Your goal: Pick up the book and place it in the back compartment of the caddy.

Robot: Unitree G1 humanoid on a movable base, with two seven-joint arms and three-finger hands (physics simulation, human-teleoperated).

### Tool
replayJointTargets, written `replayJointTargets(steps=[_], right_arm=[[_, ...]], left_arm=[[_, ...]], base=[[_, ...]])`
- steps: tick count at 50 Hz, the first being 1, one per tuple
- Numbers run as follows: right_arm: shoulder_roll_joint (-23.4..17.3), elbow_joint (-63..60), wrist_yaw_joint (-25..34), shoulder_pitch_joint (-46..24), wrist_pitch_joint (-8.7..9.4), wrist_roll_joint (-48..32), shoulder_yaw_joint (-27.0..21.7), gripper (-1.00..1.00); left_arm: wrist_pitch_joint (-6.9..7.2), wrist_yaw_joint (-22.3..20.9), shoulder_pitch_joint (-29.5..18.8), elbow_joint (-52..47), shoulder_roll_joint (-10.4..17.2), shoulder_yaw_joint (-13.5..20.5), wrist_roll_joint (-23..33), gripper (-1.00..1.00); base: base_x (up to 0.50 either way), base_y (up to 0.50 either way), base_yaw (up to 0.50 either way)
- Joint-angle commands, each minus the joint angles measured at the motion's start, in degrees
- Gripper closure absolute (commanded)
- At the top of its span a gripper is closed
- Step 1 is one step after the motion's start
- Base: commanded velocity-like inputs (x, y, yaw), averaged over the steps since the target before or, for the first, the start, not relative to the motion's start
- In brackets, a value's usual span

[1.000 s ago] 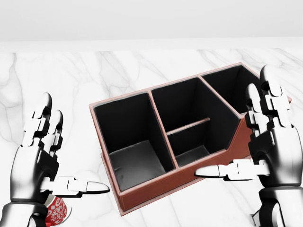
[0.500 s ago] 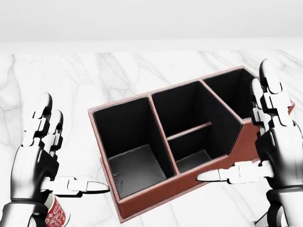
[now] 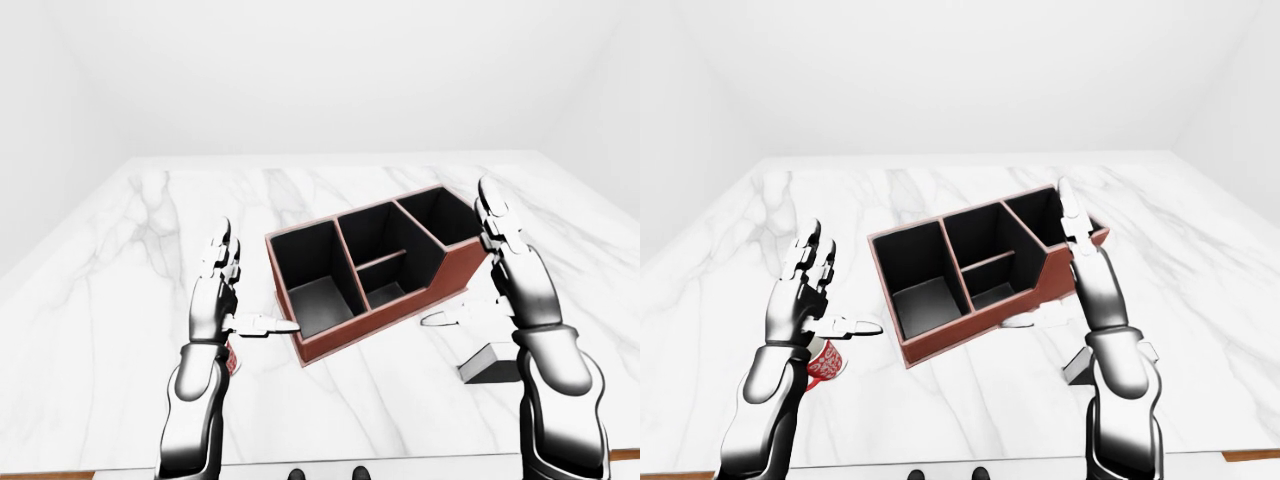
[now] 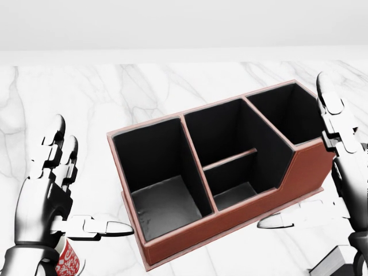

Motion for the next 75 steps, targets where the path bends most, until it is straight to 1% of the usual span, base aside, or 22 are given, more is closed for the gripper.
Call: replayJointTargets(steps=[1,4,13,16,29,45,62,75], right_arm=[[-0.5,-0.8,6.0,1.9,0.0,-3.1,-1.4,-1.0],[-0.2,-1.7,8.9,2.8,0.0,-3.4,-1.5,-1.0],[0.2,-2.1,13.5,4.5,0.0,-4.9,-2.3,-1.0],[0.5,-2.5,13.9,4.3,0.0,-5.0,-2.8,-1.0],[-0.5,-5.7,18.2,3.6,0.0,-5.2,-5.6,-1.0],[-1.9,-5.0,19.7,3.1,0.0,-9.2,-7.7,-1.0],[-2.4,1.4,18.8,4.4,0.0,-14.9,-8.7,-1.0],[-2.7,4.6,20.4,5.4,0.0,-16.3,-9.8,-1.0]], left_arm=[[0.0,0.0,-0.1,0.6,0.0,0.1,0.0,-1.0],[0.0,0.0,-0.2,1.0,0.0,0.1,0.0,-1.0],[0.0,0.0,-0.3,1.3,0.0,0.1,-0.1,-1.0],[0.0,0.0,-0.4,1.7,0.1,0.1,0.0,-1.0],[0.0,0.0,-0.5,3.0,0.1,-0.1,0.0,-1.0],[0.0,0.0,-0.5,3.3,0.0,-0.2,0.0,-1.0],[0.0,0.0,-0.6,3.2,0.1,-0.1,0.0,-1.0],[0.0,0.1,-1.0,4.9,0.1,0.0,0.1,-1.0]], base=[[0.0,0.0,0.0],[0.0,0.0,0.0],[0.0,0.0,0.0],[0.0,0.0,0.0],[0.0,0.0,0.0],[0.0,0.0,0.0],[0.0,0.0,0.0],[0.0,0.0,0.0]])
